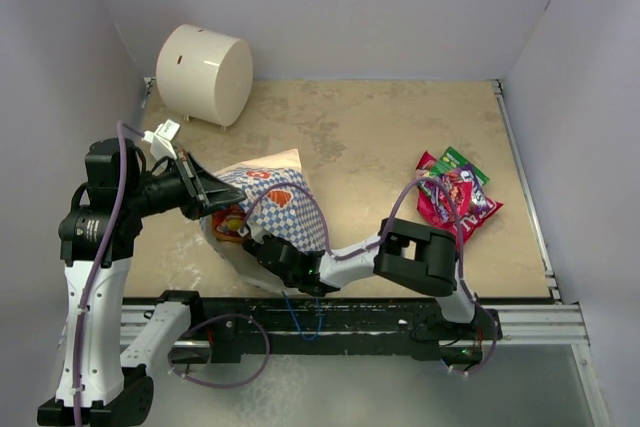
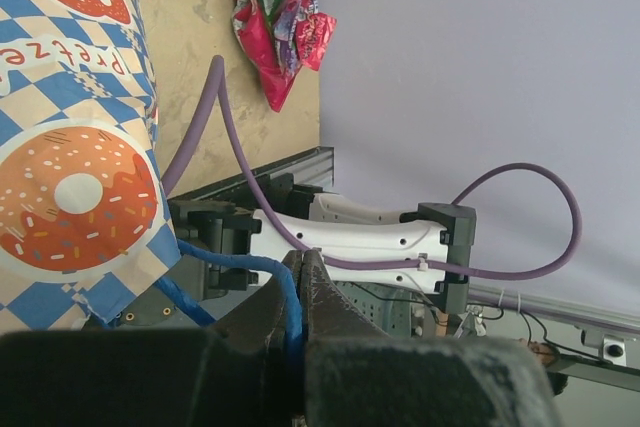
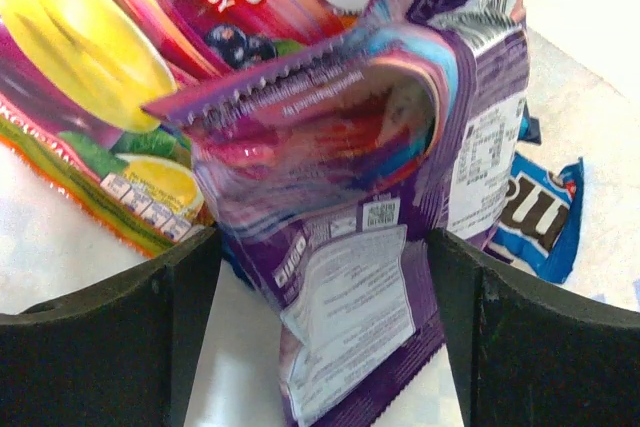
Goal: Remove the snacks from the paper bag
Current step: Take out the snack from the paper bag, then place the snack at the center of the board.
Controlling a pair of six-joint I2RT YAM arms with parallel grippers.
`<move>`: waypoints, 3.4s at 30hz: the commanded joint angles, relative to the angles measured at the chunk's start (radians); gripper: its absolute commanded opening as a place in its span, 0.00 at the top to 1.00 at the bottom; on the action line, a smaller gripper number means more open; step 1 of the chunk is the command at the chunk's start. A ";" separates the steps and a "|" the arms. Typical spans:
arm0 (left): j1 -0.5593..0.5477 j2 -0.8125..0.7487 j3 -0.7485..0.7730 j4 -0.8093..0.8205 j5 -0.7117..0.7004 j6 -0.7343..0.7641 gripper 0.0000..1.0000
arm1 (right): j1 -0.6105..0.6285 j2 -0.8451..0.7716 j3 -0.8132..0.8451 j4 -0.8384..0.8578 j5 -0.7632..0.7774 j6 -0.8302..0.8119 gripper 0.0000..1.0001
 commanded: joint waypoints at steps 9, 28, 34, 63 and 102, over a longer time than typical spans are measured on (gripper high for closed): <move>-0.001 -0.011 0.029 0.036 0.042 -0.021 1.00 | -0.014 -0.015 0.086 -0.005 0.109 -0.076 0.53; -0.001 0.033 0.044 0.290 0.057 -0.093 1.00 | 0.078 -0.551 -0.137 -0.248 -0.267 0.145 0.98; -0.001 0.077 0.055 0.410 0.052 -0.151 1.00 | 0.075 -0.728 -0.177 -0.362 -0.291 0.254 1.00; -0.001 0.226 0.085 0.451 0.019 -0.179 1.00 | -0.123 -1.128 0.060 -0.709 -0.628 0.231 1.00; -0.001 0.173 -0.041 0.442 0.001 -0.196 1.00 | -1.069 -0.558 0.391 -1.600 -0.087 0.497 1.00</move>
